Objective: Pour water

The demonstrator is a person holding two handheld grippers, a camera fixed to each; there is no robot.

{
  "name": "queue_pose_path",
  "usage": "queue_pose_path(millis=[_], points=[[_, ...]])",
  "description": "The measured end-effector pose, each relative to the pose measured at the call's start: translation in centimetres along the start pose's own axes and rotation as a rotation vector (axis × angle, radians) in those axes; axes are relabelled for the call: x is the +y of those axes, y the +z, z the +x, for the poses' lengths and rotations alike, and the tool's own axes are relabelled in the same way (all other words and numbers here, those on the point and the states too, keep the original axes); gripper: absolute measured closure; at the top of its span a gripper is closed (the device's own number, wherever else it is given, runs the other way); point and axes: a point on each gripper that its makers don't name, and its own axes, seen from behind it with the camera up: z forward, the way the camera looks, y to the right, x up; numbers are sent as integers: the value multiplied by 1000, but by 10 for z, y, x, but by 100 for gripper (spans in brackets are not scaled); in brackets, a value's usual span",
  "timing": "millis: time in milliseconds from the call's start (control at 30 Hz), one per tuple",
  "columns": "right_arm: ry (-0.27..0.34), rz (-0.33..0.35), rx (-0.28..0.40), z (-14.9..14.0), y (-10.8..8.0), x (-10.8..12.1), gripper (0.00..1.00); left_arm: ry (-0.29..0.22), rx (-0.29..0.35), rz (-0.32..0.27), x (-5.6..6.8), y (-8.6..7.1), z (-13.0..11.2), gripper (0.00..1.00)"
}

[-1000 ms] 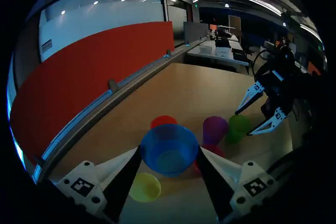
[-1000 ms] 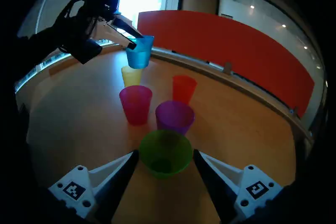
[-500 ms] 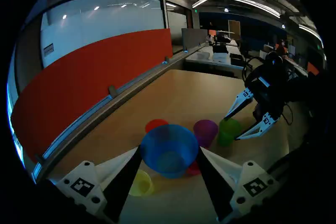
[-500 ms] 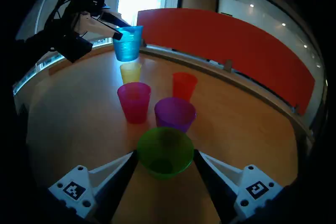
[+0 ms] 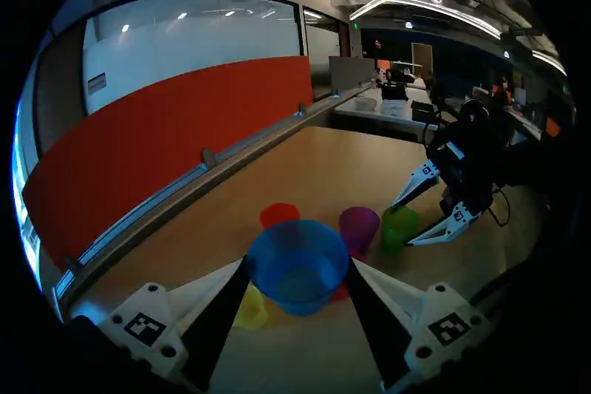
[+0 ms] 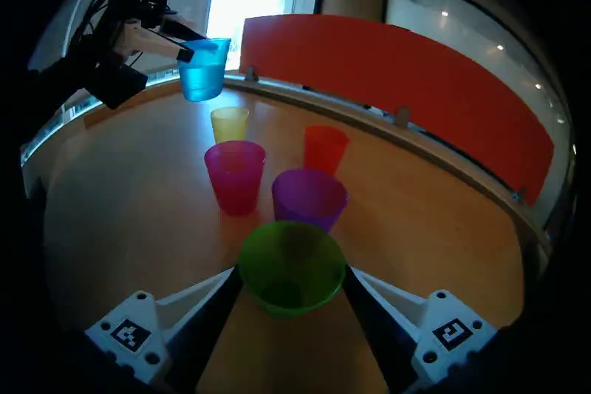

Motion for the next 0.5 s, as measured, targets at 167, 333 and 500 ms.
queue_pose_path(millis=[167, 333, 500], points=[[15, -1, 6, -1, 1, 0, 3, -11, 3, 9, 3, -6, -6, 13], [34, -10, 14, -2, 0, 2, 9, -26, 5, 25, 4, -12, -14, 13], [48, -20, 32, 0, -3, 2, 9, -38, 9, 39, 7, -17, -22, 13]])
